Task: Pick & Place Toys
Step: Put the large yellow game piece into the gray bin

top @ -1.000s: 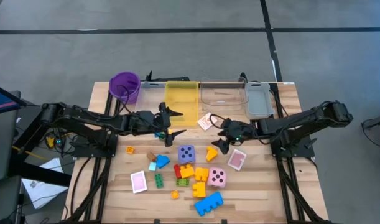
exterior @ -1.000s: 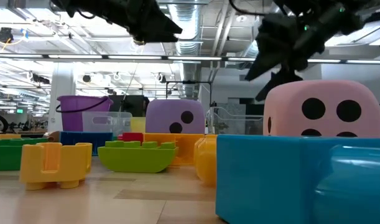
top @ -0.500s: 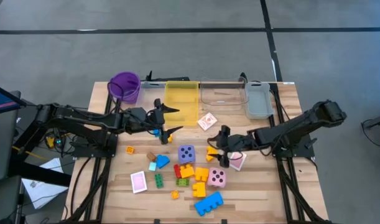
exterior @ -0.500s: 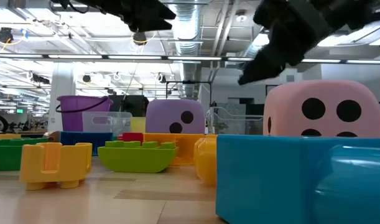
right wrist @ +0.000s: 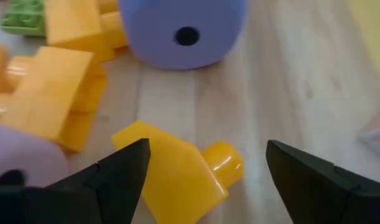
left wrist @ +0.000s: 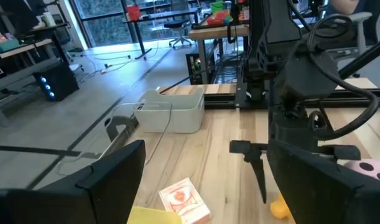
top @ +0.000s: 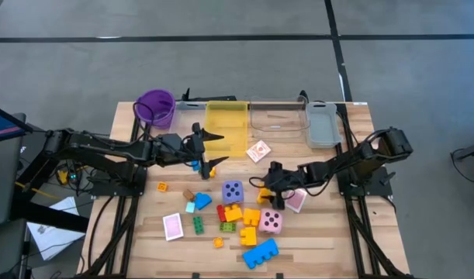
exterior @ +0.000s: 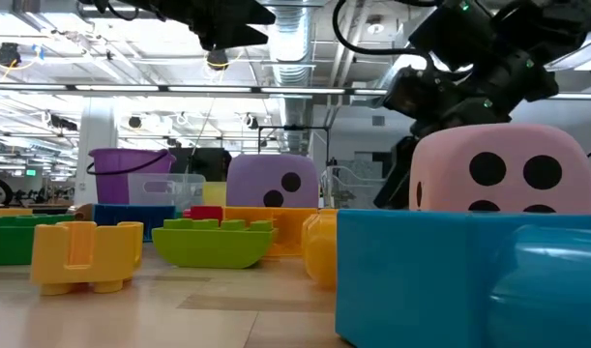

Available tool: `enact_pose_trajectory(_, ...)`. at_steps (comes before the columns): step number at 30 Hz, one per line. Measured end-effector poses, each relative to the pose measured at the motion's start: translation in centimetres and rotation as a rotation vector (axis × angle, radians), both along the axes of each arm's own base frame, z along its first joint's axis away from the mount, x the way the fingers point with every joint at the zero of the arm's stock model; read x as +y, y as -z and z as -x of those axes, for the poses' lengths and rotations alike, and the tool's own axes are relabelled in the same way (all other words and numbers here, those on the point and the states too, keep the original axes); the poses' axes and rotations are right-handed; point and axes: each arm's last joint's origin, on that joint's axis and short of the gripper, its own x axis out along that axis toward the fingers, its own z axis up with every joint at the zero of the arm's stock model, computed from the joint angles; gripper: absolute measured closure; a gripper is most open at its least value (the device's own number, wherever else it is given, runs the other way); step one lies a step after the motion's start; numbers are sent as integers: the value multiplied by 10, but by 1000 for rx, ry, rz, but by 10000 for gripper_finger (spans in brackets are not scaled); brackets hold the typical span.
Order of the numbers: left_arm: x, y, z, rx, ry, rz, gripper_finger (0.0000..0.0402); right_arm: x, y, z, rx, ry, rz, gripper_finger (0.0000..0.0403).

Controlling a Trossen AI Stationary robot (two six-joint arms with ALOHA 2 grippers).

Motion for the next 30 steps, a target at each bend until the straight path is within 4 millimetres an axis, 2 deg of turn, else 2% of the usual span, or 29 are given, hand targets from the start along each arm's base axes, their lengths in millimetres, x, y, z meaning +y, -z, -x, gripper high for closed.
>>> enact_pose_trajectory(6, 0, 0, 0, 0, 0, 0, 73, 4, 1, 2, 36, -71, -105, 88)
enact_pose_trajectory(15, 0, 0, 0, 1, 0, 0, 73, 7, 1, 2, 74, -128, -169, 88)
enact_pose_trajectory(26, 0, 1, 0, 9, -4, 0, 73, 11, -33, -7, 157, -147, -189, 88)
enact_pose_trajectory(30, 0, 2, 0, 16, -4, -1, 73, 16, -34, -5, 208, -135, -195, 88)
